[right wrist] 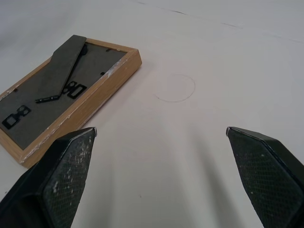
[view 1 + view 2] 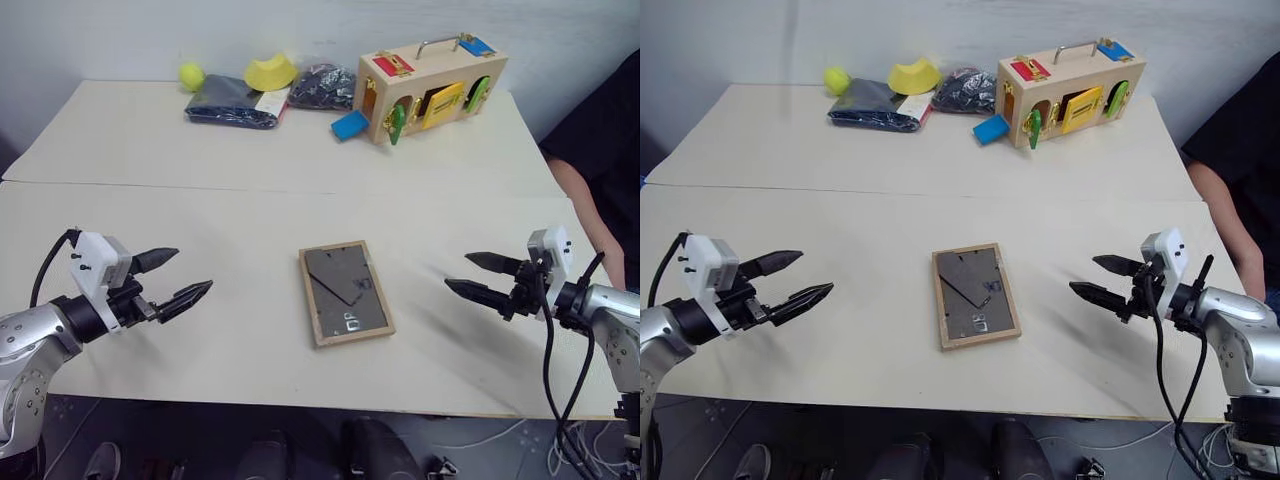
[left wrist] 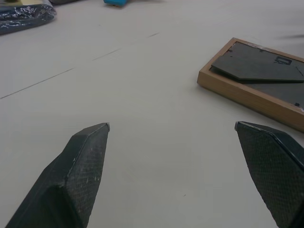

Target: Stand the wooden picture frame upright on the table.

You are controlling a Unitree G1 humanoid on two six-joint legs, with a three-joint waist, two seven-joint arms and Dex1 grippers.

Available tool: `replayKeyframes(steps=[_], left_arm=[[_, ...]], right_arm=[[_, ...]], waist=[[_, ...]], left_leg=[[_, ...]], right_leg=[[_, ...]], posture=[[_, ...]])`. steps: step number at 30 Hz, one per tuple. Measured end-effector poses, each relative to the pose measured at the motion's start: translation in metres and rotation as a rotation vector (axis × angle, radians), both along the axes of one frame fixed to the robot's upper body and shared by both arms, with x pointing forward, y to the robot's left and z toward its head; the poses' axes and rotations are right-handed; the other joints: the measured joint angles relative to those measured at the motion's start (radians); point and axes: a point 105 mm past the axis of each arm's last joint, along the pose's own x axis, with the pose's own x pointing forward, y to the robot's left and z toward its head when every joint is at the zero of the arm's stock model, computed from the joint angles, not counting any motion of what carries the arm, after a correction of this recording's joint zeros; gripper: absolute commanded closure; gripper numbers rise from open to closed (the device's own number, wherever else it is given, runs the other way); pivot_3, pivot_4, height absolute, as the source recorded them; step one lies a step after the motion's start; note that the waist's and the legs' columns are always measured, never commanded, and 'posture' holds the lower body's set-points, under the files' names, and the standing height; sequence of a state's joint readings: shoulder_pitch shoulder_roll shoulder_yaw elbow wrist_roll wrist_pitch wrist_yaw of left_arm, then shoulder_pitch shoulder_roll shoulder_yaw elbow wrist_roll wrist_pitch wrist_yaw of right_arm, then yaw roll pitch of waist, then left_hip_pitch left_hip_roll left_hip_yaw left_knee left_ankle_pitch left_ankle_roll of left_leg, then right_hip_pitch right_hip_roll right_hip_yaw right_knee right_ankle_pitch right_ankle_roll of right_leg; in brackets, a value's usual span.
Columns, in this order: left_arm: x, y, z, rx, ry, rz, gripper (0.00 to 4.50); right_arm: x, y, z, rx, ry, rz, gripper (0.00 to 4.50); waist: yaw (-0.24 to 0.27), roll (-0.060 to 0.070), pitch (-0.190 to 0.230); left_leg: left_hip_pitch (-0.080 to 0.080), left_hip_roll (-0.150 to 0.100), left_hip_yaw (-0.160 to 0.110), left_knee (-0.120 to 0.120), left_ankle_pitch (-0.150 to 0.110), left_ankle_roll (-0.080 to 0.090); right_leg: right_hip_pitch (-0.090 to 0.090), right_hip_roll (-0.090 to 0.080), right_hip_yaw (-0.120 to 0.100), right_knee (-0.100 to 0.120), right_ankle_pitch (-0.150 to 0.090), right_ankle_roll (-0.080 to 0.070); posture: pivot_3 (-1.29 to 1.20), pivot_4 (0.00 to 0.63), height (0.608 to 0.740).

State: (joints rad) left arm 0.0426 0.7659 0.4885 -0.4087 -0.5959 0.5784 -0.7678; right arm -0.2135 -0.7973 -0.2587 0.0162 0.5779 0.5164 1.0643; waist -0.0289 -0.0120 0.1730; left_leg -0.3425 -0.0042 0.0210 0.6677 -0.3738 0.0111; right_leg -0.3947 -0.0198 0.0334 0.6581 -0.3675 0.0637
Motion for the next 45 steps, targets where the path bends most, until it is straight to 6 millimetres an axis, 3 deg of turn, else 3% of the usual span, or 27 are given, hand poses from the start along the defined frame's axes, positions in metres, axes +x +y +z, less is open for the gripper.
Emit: replayKeyframes(steps=[16, 17, 21, 26, 31, 33, 37, 45], left_arm=[[-0.001, -0.004, -0.01, 0.022, 0.02, -0.013, 0.04], [-0.001, -0.005, -0.012, 0.032, 0.019, -0.022, 0.22], [0.002, -0.012, -0.022, 0.108, 0.024, -0.097, 1.16], [0.015, -0.038, -0.038, 0.282, 0.022, -0.297, 2.8], [0.04, -0.06, -0.044, 0.334, -0.009, -0.397, 4.31], [0.049, -0.068, -0.042, 0.343, -0.03, -0.423, 4.44], [0.058, -0.083, -0.051, 0.325, -0.003, -0.461, 4.44], [0.078, -0.122, -0.05, 0.252, -0.021, -0.518, 4.44]], right_arm=[[0.002, -0.005, -0.002, -0.043, -0.02, -0.026, 0.0], [0.003, -0.006, -0.002, -0.051, -0.023, -0.028, 0.0], [0.008, -0.003, -0.001, -0.106, -0.055, -0.016, 0.86], [0.027, 0.008, -0.004, -0.236, -0.096, 0.028, 2.65], [0.032, 0.027, -0.018, -0.319, -0.111, 0.119, 4.31], [0.031, 0.039, -0.024, -0.337, -0.114, 0.166, 4.46], [0.026, 0.05, -0.033, -0.378, -0.107, 0.2, 4.46], [-0.002, 0.082, -0.032, -0.376, -0.117, 0.302, 4.46]], waist=[[0.001, 0.0, 0.0], [0.001, 0.0, 0.0], [0.001, 0.001, 0.0], [0.0, 0.001, 0.001], [0.003, 0.002, 0.001], [0.001, 0.002, 0.001], [0.001, 0.002, 0.001], [0.004, 0.001, 0.001]], left_leg=[[0.0, 0.0, 0.0, 0.001, 0.001, -0.001], [0.0, 0.0, 0.0, 0.001, 0.001, -0.001], [0.001, 0.0, 0.0, 0.001, 0.001, -0.001], [0.001, -0.001, 0.0, 0.002, 0.001, -0.001], [-0.008, -0.001, -0.001, 0.008, 0.002, -0.001], [-0.02, -0.001, -0.001, 0.017, 0.002, 0.0], [-0.027, -0.001, -0.002, 0.026, 0.001, 0.001], [-0.027, -0.001, -0.004, 0.032, 0.001, 0.0]], right_leg=[[0.0, 0.0, 0.0, 0.001, 0.0, 0.0], [0.0, 0.0, 0.0, 0.001, 0.0, 0.0], [0.0, 0.0, 0.0, 0.002, 0.0, 0.0], [0.0, 0.0, 0.0, 0.002, 0.0, 0.0], [-0.007, 0.0, -0.003, 0.005, 0.0, 0.0], [-0.019, -0.001, -0.003, 0.015, 0.0, 0.0], [-0.023, -0.001, -0.004, 0.02, 0.0, 0.0], [-0.022, -0.001, -0.005, 0.022, 0.0, 0.0]], posture=[[0.0, 0.15, 0.74], [0.0, 0.15, 0.74], [0.0, 0.15, 0.74], [0.0, 0.15, 0.74], [0.0, 0.15, 0.74], [0.0, 0.15, 0.74], [0.0, 0.15, 0.74], [0.0, 0.15, 0.74]])
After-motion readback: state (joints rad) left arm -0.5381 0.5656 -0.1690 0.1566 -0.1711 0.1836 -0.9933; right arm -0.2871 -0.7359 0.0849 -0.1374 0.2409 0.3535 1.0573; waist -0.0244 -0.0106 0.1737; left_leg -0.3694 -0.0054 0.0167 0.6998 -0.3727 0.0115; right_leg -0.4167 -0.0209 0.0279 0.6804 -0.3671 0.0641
